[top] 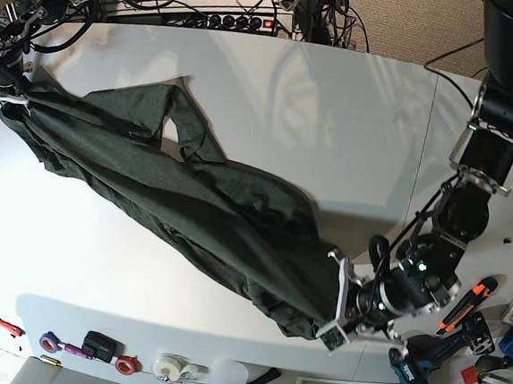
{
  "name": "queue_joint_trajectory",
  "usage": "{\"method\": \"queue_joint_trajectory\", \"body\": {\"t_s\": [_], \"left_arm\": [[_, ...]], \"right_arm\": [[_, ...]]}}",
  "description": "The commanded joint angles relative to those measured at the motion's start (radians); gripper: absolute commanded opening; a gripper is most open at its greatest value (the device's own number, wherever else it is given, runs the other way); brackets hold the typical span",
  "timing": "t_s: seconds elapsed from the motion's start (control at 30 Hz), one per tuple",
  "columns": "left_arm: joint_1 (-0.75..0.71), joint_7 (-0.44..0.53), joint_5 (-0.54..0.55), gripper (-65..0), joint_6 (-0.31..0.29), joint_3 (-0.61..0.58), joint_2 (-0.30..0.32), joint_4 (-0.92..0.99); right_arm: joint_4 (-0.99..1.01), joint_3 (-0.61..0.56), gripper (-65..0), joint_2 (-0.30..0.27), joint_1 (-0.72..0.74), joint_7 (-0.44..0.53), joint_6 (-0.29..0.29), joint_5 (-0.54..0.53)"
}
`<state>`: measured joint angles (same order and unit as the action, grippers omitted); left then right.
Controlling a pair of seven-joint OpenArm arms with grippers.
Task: Layout the t-shirt on the table in an organized manner, then fold the t-shirt properly
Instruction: 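Lower the shirt edge with the left gripper and release it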
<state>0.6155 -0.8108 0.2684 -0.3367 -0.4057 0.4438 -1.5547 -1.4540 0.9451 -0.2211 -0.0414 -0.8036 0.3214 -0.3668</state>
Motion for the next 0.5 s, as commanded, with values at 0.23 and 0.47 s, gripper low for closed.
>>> {"method": "queue_joint_trajectory", "body": {"t_s": [0.23, 0.47], "left_arm": [[-0.006, 0.022, -0.007, -44.3, 0.0, 0.011, 0.008, -0.011], [-0.006, -0.064, 0.143, -37.7, -0.034, 0.011, 0.008, -0.011]], "right_arm": [[-0.018, 0.003, -65.0, -0.023, 0.008, 0.026, 0.005, -0.01], [-0.018, 0.003, -65.0, -0.023, 0.008, 0.027, 0.005, -0.011]]}}
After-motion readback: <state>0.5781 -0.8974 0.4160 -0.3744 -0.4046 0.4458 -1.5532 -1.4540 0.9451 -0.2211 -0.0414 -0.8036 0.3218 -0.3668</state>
